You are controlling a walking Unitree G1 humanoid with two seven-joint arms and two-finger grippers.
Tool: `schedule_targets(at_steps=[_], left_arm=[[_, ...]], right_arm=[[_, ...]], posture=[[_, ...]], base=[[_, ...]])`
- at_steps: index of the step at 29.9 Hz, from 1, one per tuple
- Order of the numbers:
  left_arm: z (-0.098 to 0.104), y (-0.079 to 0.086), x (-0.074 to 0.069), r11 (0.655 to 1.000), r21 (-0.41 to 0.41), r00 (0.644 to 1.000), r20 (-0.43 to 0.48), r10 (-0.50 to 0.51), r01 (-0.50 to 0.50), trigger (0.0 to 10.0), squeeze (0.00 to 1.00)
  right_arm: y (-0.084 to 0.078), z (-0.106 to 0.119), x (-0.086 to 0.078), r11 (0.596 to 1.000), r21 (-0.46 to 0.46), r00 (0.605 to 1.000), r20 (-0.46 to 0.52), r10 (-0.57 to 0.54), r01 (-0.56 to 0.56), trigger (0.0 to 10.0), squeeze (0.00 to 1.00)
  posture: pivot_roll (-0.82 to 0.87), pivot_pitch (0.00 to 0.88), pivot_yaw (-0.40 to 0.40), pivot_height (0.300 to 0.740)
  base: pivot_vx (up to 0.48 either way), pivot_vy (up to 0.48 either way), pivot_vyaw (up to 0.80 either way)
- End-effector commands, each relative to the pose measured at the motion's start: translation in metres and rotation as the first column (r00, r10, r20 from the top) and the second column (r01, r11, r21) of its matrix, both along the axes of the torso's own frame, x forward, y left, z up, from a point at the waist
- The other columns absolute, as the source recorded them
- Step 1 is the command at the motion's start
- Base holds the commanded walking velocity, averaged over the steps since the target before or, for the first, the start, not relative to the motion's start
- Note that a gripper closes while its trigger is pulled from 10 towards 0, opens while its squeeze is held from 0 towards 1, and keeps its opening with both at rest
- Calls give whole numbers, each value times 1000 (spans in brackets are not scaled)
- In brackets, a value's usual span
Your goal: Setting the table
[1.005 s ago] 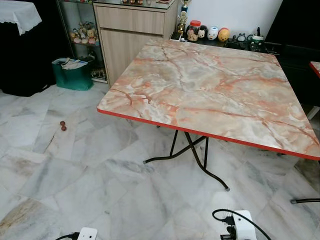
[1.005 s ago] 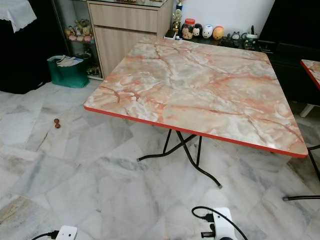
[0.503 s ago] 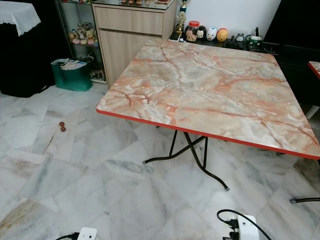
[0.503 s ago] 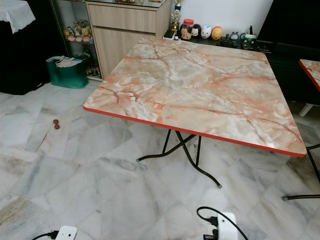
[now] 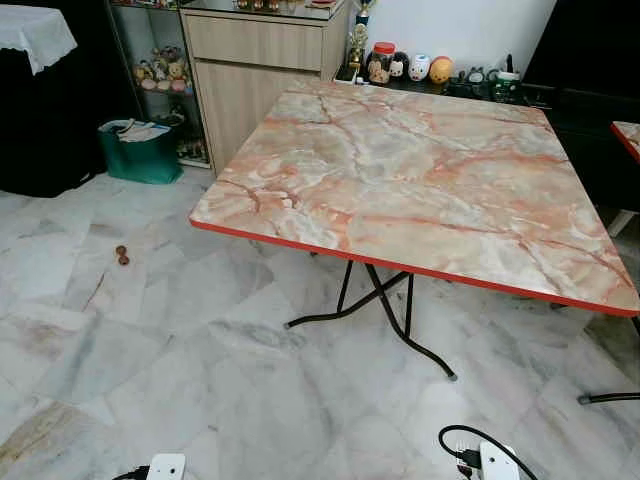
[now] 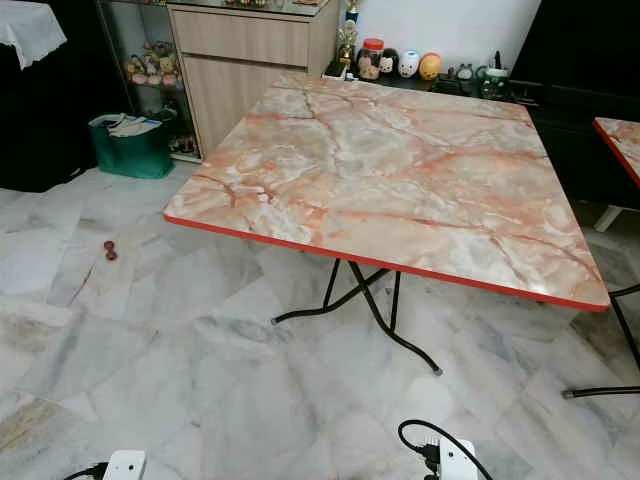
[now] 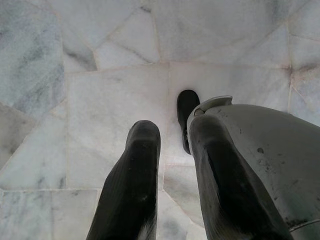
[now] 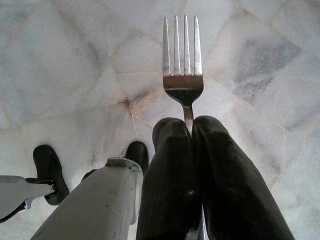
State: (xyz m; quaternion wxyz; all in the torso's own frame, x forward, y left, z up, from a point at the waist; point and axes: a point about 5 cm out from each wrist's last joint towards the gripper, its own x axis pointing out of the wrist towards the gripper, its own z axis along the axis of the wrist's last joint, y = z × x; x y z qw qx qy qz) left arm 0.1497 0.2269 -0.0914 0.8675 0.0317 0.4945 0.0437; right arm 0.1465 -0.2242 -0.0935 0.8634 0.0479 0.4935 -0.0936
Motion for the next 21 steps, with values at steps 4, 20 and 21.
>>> schedule_targets(at_steps=[4, 20, 21], left_arm=[[-1, -1, -3, 1000, 9, 1000, -13, -12, 12, 10000, 0], [-3, 0, -8, 996, 46, 996, -39, -78, 79, 10000, 0], [-3, 0, -9, 995, 50, 996, -43, -84, 86, 10000, 0]], right_arm=[[-2, -2, -6, 1000, 2, 1000, -23, -20, 20, 10000, 0], [1, -3, -7, 1000, 7, 1000, -23, -13, 13, 10000, 0], [1, -3, -7, 1000, 7, 1000, -25, -12, 12, 10000, 0]], posture=[[65, 0, -52, 727], [46, 0, -34, 727], [46, 0, -34, 727]], base=[[0, 0, 0], [0, 0, 0], [0, 0, 0]])
